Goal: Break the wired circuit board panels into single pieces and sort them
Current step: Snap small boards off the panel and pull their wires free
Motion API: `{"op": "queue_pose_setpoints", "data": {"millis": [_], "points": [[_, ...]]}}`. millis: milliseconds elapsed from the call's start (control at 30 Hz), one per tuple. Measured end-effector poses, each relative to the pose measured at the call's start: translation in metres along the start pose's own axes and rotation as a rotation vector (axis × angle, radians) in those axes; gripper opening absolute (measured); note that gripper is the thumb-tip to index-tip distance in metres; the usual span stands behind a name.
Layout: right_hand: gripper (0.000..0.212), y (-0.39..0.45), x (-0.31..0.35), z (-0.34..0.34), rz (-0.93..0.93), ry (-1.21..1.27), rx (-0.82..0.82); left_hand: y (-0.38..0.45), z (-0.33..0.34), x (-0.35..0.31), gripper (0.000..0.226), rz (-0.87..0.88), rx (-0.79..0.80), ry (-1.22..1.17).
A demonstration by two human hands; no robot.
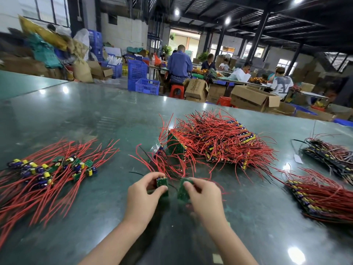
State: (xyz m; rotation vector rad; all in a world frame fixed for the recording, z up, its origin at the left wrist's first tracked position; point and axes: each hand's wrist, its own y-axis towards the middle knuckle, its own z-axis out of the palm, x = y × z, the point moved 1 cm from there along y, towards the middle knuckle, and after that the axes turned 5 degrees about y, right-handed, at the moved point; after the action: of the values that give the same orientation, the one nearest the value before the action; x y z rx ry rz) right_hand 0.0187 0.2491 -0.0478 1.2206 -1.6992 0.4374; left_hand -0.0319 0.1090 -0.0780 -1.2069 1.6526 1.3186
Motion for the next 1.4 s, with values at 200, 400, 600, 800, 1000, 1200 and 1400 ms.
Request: {"op": "queue_pose_setpoints", "data": {"millis": [200, 400, 600, 800, 1000, 1200, 1400], "points": [[0.023, 0.012, -0.002, -0.020, 0.188, 0.487, -0.055, 0.023, -0.013, 0.008, 0.047, 0.176, -0.111, 0.291], [0.014, 0.013, -0.001, -0.022, 0.215, 0.572, -0.090, 0.022, -0.011, 0.010, 0.049, 0.075, -0.092, 0.226], [0.015, 0.009, 0.006, -0.017, 0.348, 0.926, 0.031, 0.012, -0.004, -0.006, 0.040, 0.116, -0.036, -0.047], [0.015, -0.002, 0.019, -0.010, 0.196, 0.833, 0.269, -0.006, 0.002, -0.025, 0.022, 0.051, 0.152, -0.422], [0.035, -0.001, 0.021, -0.014, -0.220, 0.296, 0.076, -0.003, -0.001, -0.022, 0.018, 0.082, 0.084, -0.361], [0.015, 0.000, 0.016, -0.012, -0.190, 0.344, 0.171, -0.002, -0.004, -0.021, 0.021, 0.073, 0.134, -0.343], [0.010, -0.004, 0.017, -0.006, -0.386, 0.239, 0.077, 0.000, -0.008, -0.023, 0.022, 0.095, 0.128, -0.323]]}}
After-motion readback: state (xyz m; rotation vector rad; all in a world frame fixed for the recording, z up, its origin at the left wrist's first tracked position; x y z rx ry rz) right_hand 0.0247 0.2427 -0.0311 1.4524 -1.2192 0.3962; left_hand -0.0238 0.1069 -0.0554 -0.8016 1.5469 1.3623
